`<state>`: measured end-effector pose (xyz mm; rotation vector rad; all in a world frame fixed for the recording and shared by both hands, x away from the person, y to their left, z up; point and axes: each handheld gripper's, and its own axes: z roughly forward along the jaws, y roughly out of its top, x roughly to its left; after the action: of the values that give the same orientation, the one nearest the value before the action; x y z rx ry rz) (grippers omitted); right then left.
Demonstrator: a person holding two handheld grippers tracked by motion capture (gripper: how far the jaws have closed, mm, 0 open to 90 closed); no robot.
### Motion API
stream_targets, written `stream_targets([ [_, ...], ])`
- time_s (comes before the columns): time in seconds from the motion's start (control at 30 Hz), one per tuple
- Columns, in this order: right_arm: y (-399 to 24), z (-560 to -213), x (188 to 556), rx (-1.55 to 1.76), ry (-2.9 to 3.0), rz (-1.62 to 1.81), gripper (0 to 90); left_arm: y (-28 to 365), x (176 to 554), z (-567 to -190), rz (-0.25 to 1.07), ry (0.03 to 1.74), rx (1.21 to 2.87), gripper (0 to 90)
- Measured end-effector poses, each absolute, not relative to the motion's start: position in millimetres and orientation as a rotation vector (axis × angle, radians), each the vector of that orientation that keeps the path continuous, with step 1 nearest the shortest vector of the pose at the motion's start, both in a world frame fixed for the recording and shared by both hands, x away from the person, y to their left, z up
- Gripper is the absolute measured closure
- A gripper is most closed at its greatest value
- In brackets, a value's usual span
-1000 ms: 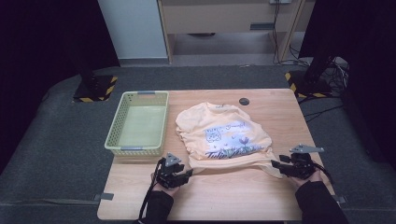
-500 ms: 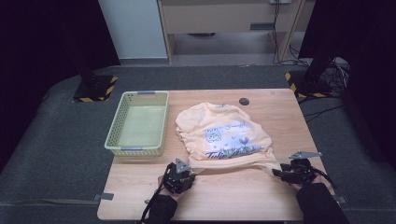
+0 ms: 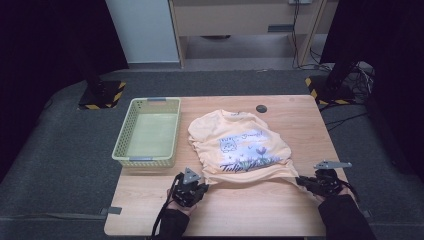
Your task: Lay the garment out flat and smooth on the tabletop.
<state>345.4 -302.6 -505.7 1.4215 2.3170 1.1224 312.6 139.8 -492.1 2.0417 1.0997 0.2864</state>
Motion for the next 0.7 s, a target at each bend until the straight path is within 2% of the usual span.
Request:
stream_targets([
  [0.17, -309, -494, 332, 1.405, 2.311, 1.225, 84.1, 162, 303, -480, 0.168, 1.119, 1.94, 87.1],
  [0.3, -319, -489, 320, 1.426, 2.337, 1.31, 83.5, 178, 296, -482, 0.023, 1.171, 1.876, 87.0],
  [0.37, -322, -493, 317, 1.44, 2.359, 1.289, 83.0, 182, 294, -488, 0.004, 1.208, 1.885, 86.7],
  [0.5, -319, -502, 321, 1.464, 2.391, 1.207, 80.4, 176, 299, -501, 0.067, 1.234, 1.97, 85.7],
  [0.57, -315, -506, 326, 1.459, 2.395, 1.151, 76.1, 172, 303, -504, 0.122, 1.222, 2.006, 84.7],
  [0.63, -312, -510, 332, 1.446, 2.387, 1.105, 71.9, 172, 307, -507, 0.156, 1.214, 2.006, 81.2],
  [0.67, -311, -512, 334, 1.441, 2.377, 1.089, 66.6, 172, 309, -508, 0.182, 1.21, 2.006, 78.7],
  [0.7, -310, -515, 336, 1.433, 2.364, 1.072, 64.2, 172, 310, -510, 0.207, 1.208, 2.007, 72.8],
])
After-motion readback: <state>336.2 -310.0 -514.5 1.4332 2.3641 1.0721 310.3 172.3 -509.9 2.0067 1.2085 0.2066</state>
